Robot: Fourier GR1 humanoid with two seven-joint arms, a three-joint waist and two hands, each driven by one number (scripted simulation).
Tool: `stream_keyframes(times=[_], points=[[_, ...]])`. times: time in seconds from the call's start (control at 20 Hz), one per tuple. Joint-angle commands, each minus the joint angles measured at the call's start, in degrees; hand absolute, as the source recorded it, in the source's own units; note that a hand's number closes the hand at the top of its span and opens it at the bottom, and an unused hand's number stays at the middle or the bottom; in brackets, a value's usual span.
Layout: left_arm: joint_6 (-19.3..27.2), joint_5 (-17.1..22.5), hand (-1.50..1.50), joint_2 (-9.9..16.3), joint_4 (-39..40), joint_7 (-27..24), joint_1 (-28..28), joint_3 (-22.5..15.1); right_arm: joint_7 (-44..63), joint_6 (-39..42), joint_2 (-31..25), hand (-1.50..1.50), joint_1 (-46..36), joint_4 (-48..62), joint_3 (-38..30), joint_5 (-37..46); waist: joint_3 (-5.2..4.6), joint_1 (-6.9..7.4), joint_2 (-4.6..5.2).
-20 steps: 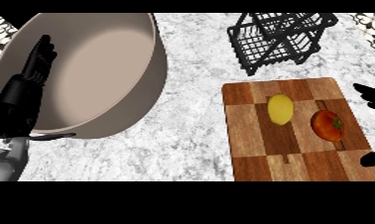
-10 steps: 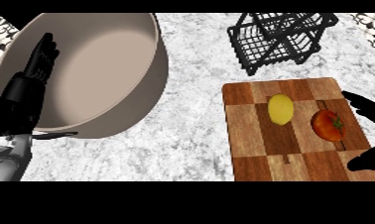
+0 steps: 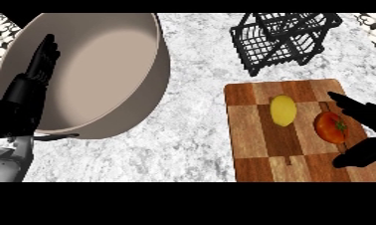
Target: Pick the tomato from the cutting board and place it in the tiered basket
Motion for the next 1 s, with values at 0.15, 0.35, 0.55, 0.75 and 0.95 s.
stream_keyframes(times=[0.15,0.35,0.55,0.75,0.95], points=[[-2.25,0.41,0.0,-1.12,6.18,0.27,2.7,-0.09,-0.36,-1.4,4.88,-1.5,-2.84,4.08,2.71,2.77,-1.63,0.69,1.59],[-1.13,-1.55,0.0,-2.26,6.21,0.0,2.84,-0.5,-4.93,8.08,1.52,1.5,-1.72,3.73,4.17,0.87,-1.64,-0.01,1.49],[-1.13,-2.4,0.0,-4.13,7.88,-2.01,3.22,-1.12,-8.66,3.69,1.09,1.5,-3.49,1.01,6.91,9.73,-1.67,-0.31,1.54],[-1.41,-2.85,0.0,-4.53,5.32,-0.53,3.82,-1.0,-9.0,3.55,2.77,1.5,-1.88,3.25,3.41,6.01,-1.65,-0.53,1.33],[-2.76,-2.18,0.0,-3.64,7.3,-1.75,4.6,1.05,-5.92,-0.41,7.85,1.5,-2.29,-2.18,6.99,8.3,-1.74,-0.69,1.3]])
